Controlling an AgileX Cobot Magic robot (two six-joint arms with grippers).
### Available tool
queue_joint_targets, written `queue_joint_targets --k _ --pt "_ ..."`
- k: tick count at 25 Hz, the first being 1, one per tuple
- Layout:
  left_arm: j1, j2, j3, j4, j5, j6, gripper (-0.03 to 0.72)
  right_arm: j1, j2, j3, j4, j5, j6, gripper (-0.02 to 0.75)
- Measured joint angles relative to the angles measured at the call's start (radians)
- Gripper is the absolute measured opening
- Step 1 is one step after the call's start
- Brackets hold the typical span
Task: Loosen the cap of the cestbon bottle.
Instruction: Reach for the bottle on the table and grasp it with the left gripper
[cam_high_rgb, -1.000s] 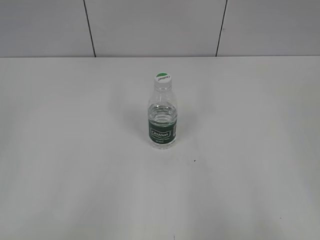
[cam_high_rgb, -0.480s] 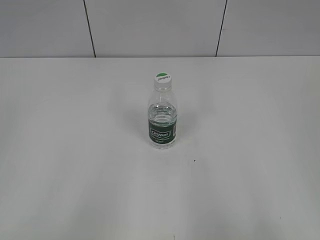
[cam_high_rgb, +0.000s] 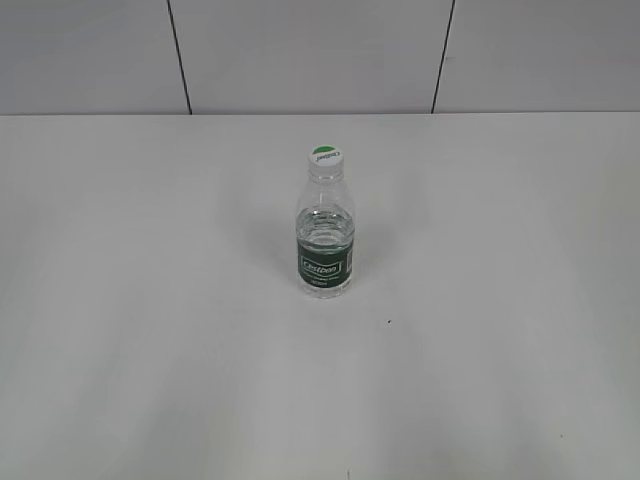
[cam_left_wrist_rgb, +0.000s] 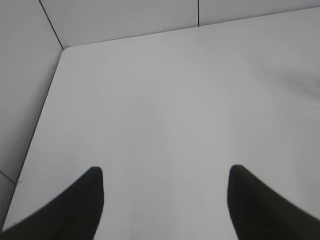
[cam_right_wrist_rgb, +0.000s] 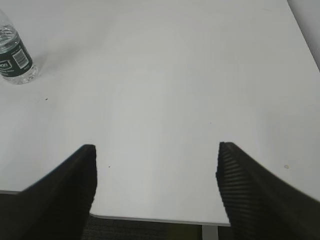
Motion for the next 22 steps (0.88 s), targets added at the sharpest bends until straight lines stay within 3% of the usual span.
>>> queue_joint_targets --k 6,14,18,22 --pt "0.0 0.093 -0.011 -0.015 -0.072 0.0 0.47 0.0 0.013 -0.009 0.0 -0.013 0.0 0.569" --pt "-0.001 0.247 0.001 -0.088 -0.421 0.0 0.47 0.0 0.122 -0.022 0.0 -0.23 0.0 0.569" --pt "-0.009 0.344 0.083 -0.156 -0.638 0.0 0.47 0.0 0.196 -0.022 0.0 -0.366 -0.007 0.569" --pt "-0.06 0.428 0.191 -0.143 -0.891 0.006 0.47 0.0 0.277 -0.022 0.008 -0.467 -0.062 0.569"
